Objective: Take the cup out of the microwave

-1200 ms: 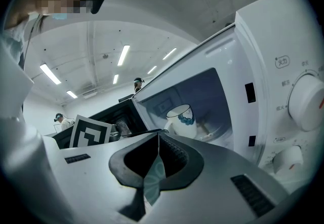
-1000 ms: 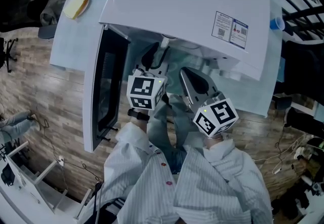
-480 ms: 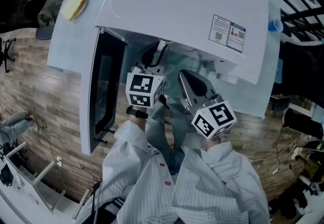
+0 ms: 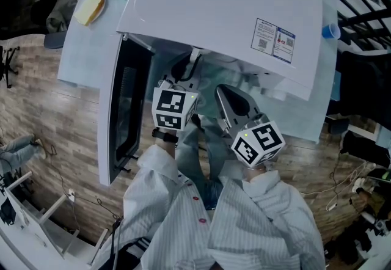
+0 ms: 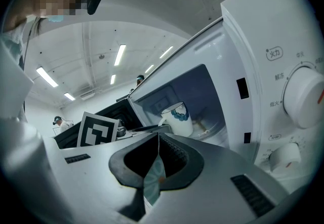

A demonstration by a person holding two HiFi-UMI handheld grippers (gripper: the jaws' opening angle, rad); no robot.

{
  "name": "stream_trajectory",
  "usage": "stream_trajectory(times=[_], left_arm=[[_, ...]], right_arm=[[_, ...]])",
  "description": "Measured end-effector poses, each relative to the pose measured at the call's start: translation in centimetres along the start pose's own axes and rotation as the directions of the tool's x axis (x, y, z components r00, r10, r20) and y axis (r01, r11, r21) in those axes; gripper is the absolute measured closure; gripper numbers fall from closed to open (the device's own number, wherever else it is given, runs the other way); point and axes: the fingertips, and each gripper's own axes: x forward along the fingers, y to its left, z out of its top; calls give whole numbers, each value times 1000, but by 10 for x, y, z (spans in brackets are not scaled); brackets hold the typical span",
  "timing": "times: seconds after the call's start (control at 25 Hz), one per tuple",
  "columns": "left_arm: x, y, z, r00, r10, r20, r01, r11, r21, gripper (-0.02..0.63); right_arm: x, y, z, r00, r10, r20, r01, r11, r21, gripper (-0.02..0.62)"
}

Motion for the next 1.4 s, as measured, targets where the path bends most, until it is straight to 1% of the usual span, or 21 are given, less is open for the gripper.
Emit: stream_trajectory(times=[0.32, 0.72, 1.04, 1.4], left_arm=[[-9, -6, 4, 999, -34, -3, 34, 999, 1, 534], [-21, -14, 11, 998, -55, 21, 55, 998, -14, 535], [-32, -26, 13, 997, -80, 11, 80, 997, 9, 537], [-54, -34, 15, 997, -78, 27, 79, 996, -29, 538]], right_arm=[[-1, 5, 4, 1000, 4, 4, -4, 1000, -7, 560], [-5, 14, 13, 1000, 8, 22, -7, 1000, -23, 560], [-9, 23, 17, 999, 11, 33, -10, 999, -30, 560], [-16, 34, 17, 999, 16, 38, -15, 1000, -24, 560]])
